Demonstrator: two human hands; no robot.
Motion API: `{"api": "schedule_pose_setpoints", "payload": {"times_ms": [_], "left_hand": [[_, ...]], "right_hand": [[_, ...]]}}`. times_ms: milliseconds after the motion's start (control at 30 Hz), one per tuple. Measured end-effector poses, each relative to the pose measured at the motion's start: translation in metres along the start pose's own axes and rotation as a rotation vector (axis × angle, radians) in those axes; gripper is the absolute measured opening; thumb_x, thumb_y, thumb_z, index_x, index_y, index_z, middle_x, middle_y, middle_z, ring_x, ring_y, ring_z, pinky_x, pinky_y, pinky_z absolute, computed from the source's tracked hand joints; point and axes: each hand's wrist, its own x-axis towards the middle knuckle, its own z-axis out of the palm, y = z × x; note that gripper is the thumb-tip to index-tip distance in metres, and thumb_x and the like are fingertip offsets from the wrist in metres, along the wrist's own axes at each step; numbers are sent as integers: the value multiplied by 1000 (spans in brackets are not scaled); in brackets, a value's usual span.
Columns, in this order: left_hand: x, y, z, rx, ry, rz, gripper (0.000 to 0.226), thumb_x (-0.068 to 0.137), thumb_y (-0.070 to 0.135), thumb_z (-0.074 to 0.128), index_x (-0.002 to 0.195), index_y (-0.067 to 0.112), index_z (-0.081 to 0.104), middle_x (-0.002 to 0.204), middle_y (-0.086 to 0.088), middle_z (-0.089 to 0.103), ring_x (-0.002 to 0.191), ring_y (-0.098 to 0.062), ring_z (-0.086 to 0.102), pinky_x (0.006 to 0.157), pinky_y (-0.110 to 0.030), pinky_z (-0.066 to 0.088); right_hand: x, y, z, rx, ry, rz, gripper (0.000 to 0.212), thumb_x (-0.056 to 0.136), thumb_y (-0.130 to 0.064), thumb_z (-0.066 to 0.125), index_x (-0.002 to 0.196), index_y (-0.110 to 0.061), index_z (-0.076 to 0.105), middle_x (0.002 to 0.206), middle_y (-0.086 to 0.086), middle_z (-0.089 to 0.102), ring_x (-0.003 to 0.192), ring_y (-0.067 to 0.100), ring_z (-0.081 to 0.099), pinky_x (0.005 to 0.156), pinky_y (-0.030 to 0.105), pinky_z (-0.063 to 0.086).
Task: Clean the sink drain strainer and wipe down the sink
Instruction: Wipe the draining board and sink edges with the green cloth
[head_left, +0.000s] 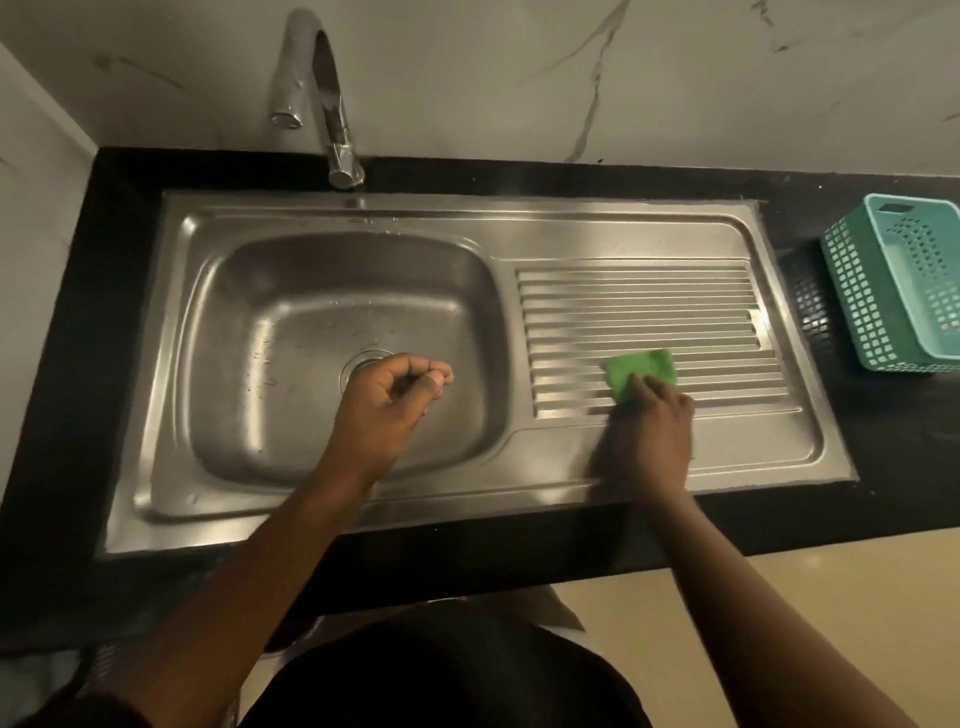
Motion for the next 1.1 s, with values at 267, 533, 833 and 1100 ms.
{"api": "schedule_pose_setpoints", "payload": {"times_ms": [267, 533, 833, 1100], "left_hand": [[9, 6, 1, -23, 41, 5, 15, 100, 10, 67, 102, 16, 80, 101, 2, 83, 99, -14, 77, 85, -29, 60], [14, 0, 3, -33, 107, -27, 15, 100, 11, 68, 101, 16, 82, 101, 1, 83, 99, -17, 77, 87, -34, 62], [18, -17, 2, -29, 184, -83, 13, 98, 15, 71, 97, 20, 82, 97, 3, 83, 97, -20, 78, 86, -36, 62], [28, -14, 5, -24, 204, -86, 17, 99, 9, 69, 95, 19, 82, 95, 2, 83, 96, -24, 77, 83, -31, 61]], "right_hand": [[-47, -123, 15, 91, -161, -508, 52, 71, -2, 67, 119, -20, 76, 125, -2, 70, 103, 27, 56, 83, 38, 55], [88, -61, -27, 556, 157, -7, 45, 86, 2, 65, 125, -18, 77, 121, 2, 76, 110, 17, 70, 100, 27, 53], [133, -95, 20, 366, 40, 81, 45, 87, 4, 52, 123, -7, 75, 124, 16, 73, 112, 40, 62, 101, 39, 48], [96, -181, 46, 201, -153, -458, 51, 86, 4, 52, 133, -9, 70, 140, 11, 67, 129, 36, 59, 113, 43, 46]]}}
